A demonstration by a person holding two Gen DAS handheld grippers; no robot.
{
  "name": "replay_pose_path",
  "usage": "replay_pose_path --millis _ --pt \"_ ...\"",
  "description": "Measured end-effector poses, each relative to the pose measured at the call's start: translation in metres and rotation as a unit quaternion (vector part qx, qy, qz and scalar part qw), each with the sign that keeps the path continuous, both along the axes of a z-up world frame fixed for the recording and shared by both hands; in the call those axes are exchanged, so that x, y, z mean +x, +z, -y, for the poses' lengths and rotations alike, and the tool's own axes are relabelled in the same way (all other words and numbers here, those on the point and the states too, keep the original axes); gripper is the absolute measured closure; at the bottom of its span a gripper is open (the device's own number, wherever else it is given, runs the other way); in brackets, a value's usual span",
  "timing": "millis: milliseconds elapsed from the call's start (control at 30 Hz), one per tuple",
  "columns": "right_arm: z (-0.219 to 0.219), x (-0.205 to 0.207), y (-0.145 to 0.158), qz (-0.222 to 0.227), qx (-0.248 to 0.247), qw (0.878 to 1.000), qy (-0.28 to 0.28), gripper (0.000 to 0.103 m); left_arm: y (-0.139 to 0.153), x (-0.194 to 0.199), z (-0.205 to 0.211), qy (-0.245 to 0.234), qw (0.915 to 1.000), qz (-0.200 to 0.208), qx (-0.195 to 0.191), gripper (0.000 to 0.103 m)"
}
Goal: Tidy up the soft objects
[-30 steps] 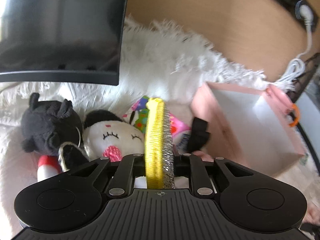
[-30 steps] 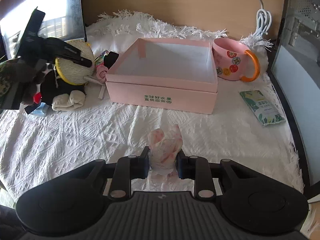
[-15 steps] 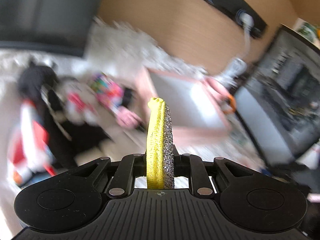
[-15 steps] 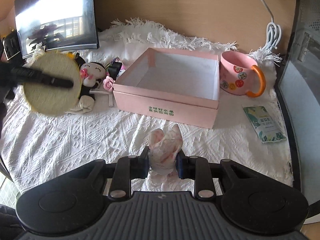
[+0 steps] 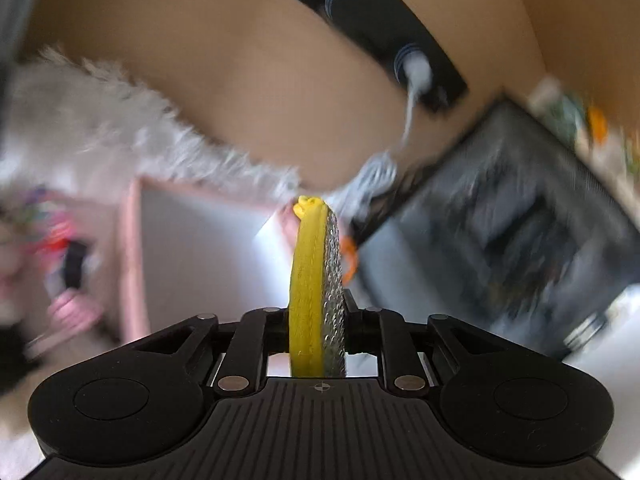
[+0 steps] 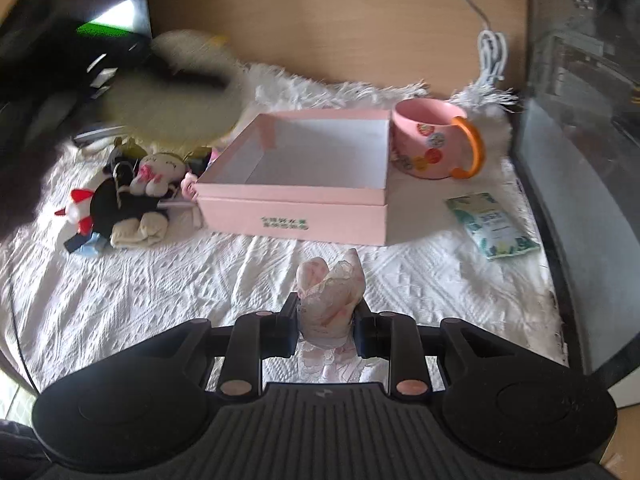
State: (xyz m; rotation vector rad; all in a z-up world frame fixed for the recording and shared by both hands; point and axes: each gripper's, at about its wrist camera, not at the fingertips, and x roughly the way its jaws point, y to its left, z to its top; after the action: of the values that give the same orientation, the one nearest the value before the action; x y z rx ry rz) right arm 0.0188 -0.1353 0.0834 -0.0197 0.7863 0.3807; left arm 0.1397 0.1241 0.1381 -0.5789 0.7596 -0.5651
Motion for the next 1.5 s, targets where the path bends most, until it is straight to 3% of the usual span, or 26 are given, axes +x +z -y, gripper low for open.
replay_pose_path --millis 33,100,133,167,267,333,467,633,667,700,733,867,1033,1167,1367,1500 --pt "0.002 -0.001 0.0 0.002 0.002 1.0 -0.004 0.078 -0.004 0.019 0.0 0.008 0.9998 -0.017 -0.005 0.079" --pt "0.005 -0.002 0.001 0.003 0.007 1.0 -0.011 0.078 -0.014 0.043 0.006 0.053 0.9959 -0.021 0.071 0.078" --pt "0.008 -0.003 0.001 0.006 0.008 1.0 -0.018 0.078 -0.018 0.048 0.007 0.081 0.9897 -0.015 0.117 0.078" --pt "0.01 -0.004 0.001 0.008 0.008 1.0 -0.024 0.078 -0.023 0.049 0.004 0.095 0.9862 -0.013 0.135 0.078" --pt "0.017 -0.006 0.001 0.01 0.009 0.999 -0.043 0.078 -0.035 0.035 -0.017 0.121 0.9871 -0.023 0.103 0.078" --pt "0.019 -0.003 -0.001 0.007 0.002 0.999 -0.049 0.078 -0.038 0.014 -0.028 0.12 0.9873 -0.02 0.103 0.078" --pt "0.007 0.01 0.008 0.023 -0.016 0.999 -0.045 0.078 -0.038 -0.045 -0.037 0.093 0.9854 -0.002 0.143 0.078" --pt "-0.024 0.075 0.059 0.076 -0.011 0.997 -0.005 0.076 -0.041 -0.104 -0.036 0.074 0.9815 0.009 0.177 0.078" --pt "-0.029 0.091 0.068 0.081 -0.009 0.997 -0.002 0.065 -0.043 -0.112 -0.038 0.081 0.9807 0.005 0.178 0.078" --pt "-0.036 0.112 0.076 0.08 -0.004 0.997 0.001 0.041 -0.045 -0.12 -0.043 0.089 0.9801 0.001 0.178 0.078" --pt "-0.041 0.135 0.083 0.074 0.009 0.997 0.011 0.033 -0.047 -0.127 -0.048 0.097 0.9794 -0.003 0.177 0.078" --pt "-0.054 0.191 0.089 0.034 0.004 0.999 0.012 0.03 -0.055 -0.152 -0.071 0.131 0.972 -0.018 0.194 0.078" --pt "-0.071 0.204 0.073 0.018 -0.01 1.0 0.015 0.03 -0.069 -0.168 -0.096 0.162 0.9665 -0.05 0.193 0.078" --pt "-0.113 0.192 0.048 0.0 -0.02 0.997 0.069 0.03 -0.072 -0.18 -0.111 0.186 0.9618 -0.065 0.19 0.078" --pt "-0.206 0.168 0.005 -0.006 -0.078 0.98 0.183 0.037 -0.067 -0.201 -0.132 0.211 0.956 -0.075 0.19 0.078" --pt "-0.256 0.157 -0.022 0.009 -0.145 0.965 0.218 0.045 -0.07 -0.217 -0.147 0.228 0.9527 -0.086 0.181 0.078"
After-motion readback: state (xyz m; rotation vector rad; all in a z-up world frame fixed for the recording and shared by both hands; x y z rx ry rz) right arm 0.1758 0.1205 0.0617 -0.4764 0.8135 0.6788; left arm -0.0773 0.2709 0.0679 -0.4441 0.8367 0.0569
